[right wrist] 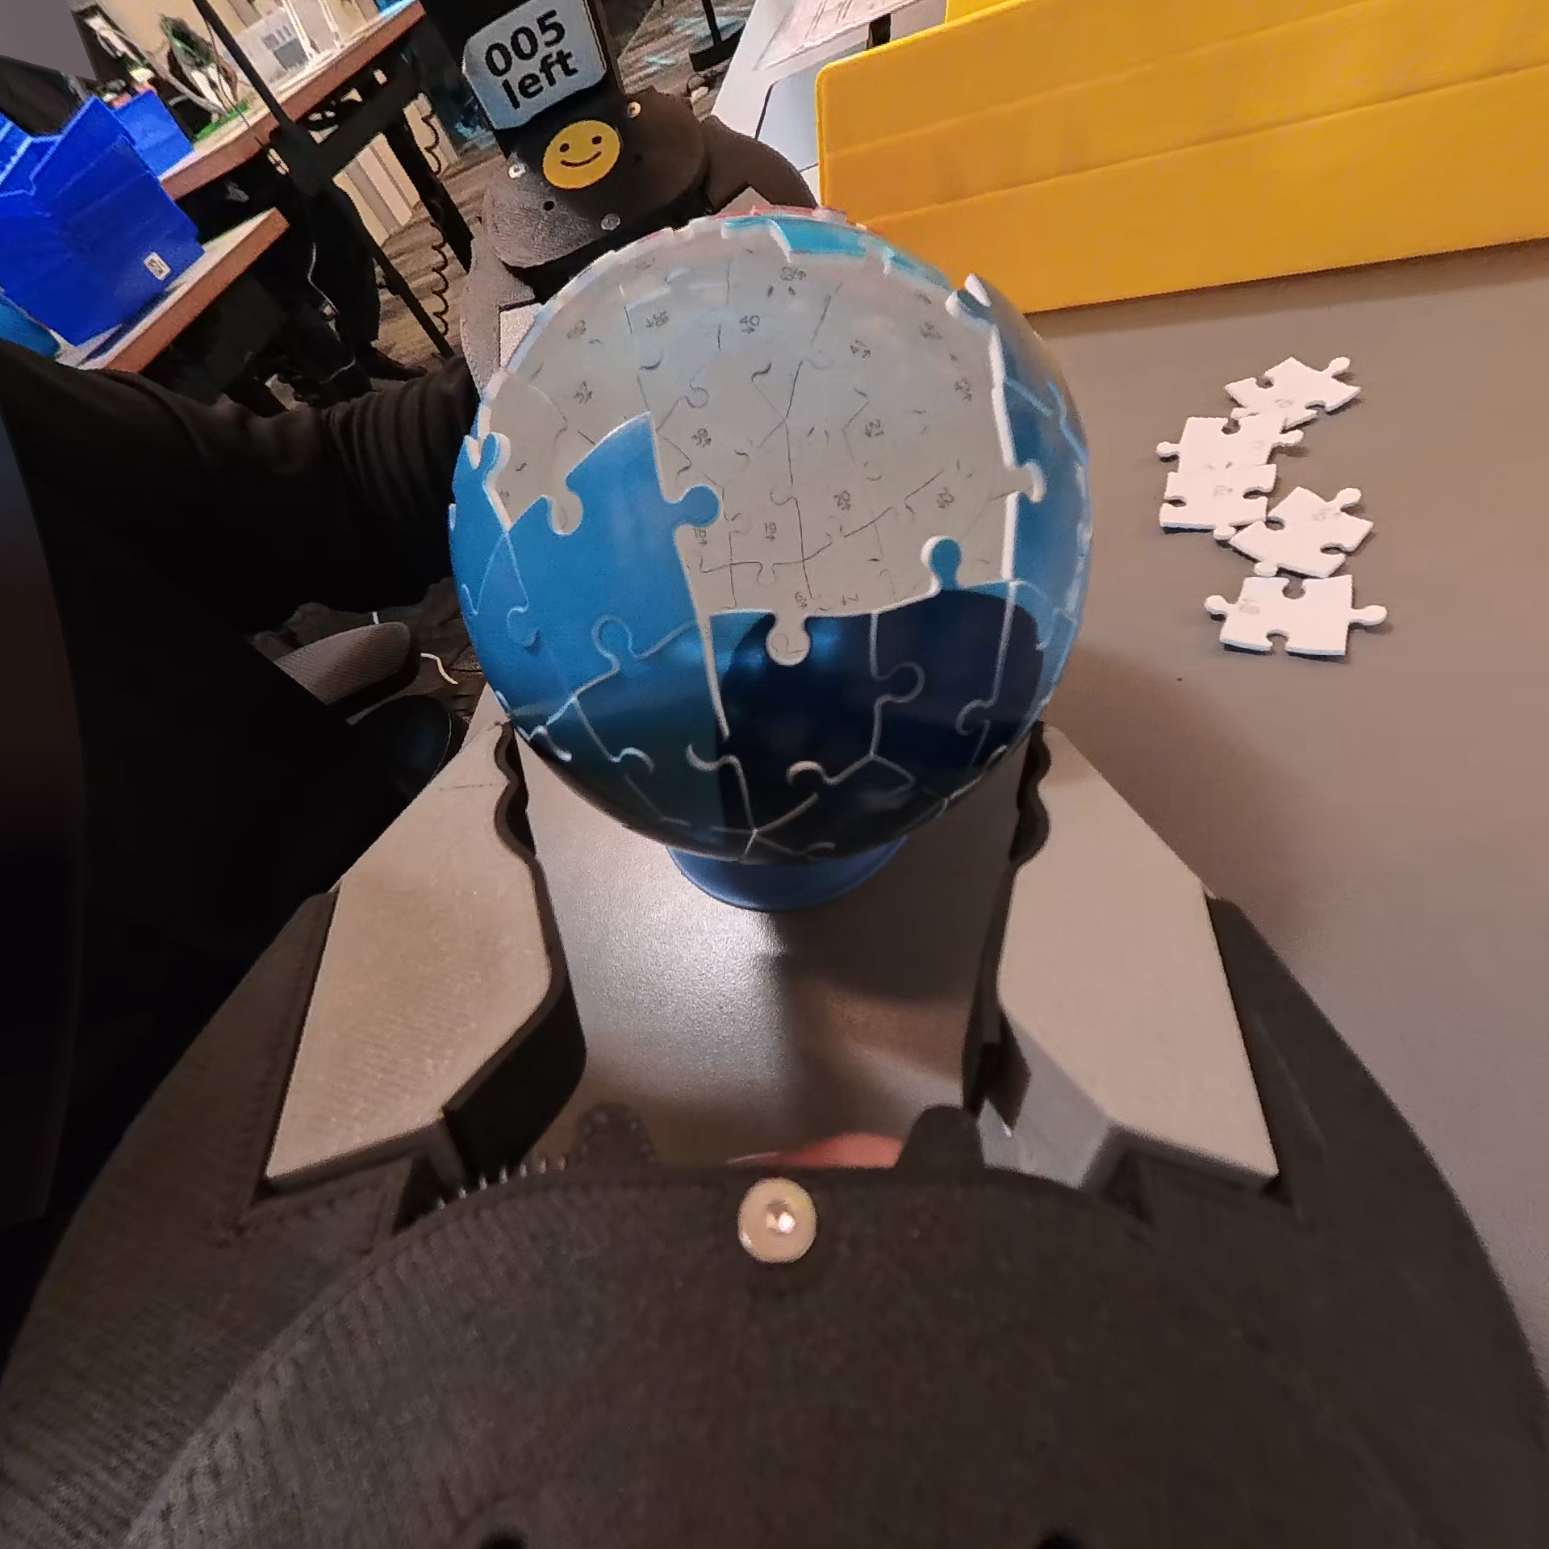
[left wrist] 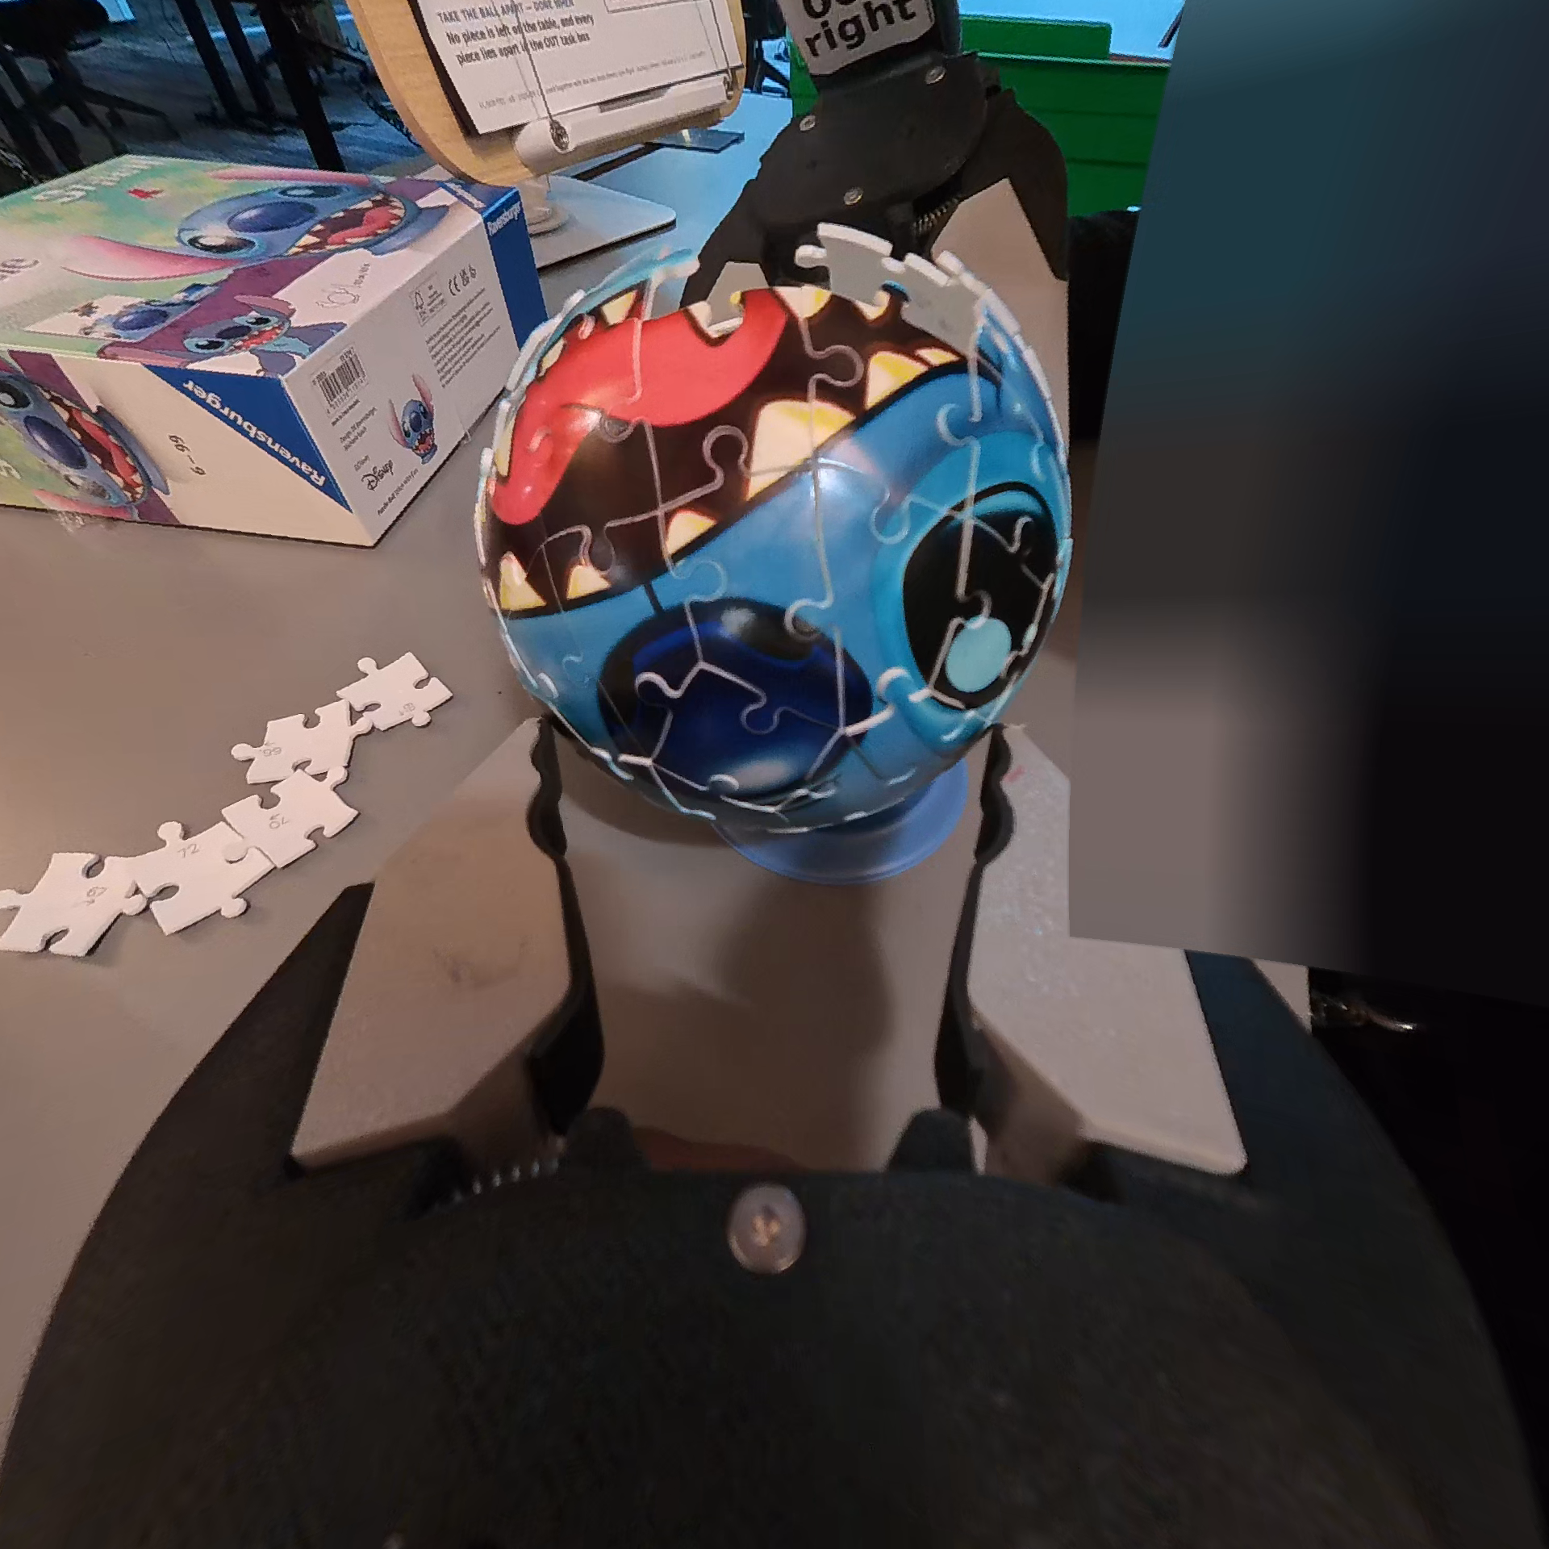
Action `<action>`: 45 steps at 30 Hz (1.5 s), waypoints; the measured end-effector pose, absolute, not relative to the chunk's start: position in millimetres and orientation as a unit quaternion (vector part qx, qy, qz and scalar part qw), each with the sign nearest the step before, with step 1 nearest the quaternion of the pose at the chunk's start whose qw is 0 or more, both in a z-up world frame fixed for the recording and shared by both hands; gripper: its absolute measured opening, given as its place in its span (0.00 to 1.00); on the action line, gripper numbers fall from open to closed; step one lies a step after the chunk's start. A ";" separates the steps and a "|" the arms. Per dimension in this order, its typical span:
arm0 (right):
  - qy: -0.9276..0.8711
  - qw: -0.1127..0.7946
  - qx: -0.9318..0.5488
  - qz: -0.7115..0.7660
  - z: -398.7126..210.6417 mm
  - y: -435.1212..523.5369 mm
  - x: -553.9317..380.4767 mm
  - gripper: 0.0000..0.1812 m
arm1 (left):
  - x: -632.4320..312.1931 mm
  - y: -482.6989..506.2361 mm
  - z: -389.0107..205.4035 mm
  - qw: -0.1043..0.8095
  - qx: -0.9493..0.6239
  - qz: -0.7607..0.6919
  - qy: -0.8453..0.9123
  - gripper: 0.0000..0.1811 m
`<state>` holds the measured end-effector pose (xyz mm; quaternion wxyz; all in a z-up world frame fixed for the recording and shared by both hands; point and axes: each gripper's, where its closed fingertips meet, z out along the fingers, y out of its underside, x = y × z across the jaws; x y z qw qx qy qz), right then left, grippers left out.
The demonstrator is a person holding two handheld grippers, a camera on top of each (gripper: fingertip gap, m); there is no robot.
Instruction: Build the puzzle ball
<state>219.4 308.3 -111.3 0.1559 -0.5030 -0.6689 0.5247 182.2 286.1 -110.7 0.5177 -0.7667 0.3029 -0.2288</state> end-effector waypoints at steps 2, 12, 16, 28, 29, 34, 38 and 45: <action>-0.669 0.155 -0.503 0.524 -111.7 308.0 219.6 0.63 | 182.2 285.9 -110.5 0.518 -0.766 -0.230 0.303 0.54; -0.684 0.187 -0.487 0.511 -116.0 304.6 221.0 0.63 | 183.5 282.4 -110.8 0.525 -0.760 -0.210 0.320 0.55; -0.708 0.233 -0.464 0.478 -122.1 302.9 222.0 0.63 | 183.7 278.6 -114.4 0.525 -0.757 -0.180 0.345 0.54; -0.769 0.343 -0.391 0.372 -134.5 303.9 226.2 0.61 | 183.8 272.5 -122.8 0.528 -0.747 -0.101 0.391 0.53; -0.772 0.346 -0.385 0.369 -135.0 304.5 227.1 0.61 | 183.9 271.8 -121.5 0.530 -0.745 -0.106 0.390 0.53; -0.758 0.350 -0.370 0.408 -122.7 304.0 232.6 0.60 | 178.8 264.4 -109.5 0.549 -0.732 -0.158 0.372 0.54; -0.739 0.369 -0.365 0.429 -112.4 312.1 238.3 0.57 | 166.9 263.4 -102.0 0.567 -0.725 -0.168 0.354 0.53; -0.717 0.403 -0.371 0.430 -104.7 328.8 237.8 0.58 | 156.7 264.1 -92.8 0.587 -0.713 -0.185 0.335 0.52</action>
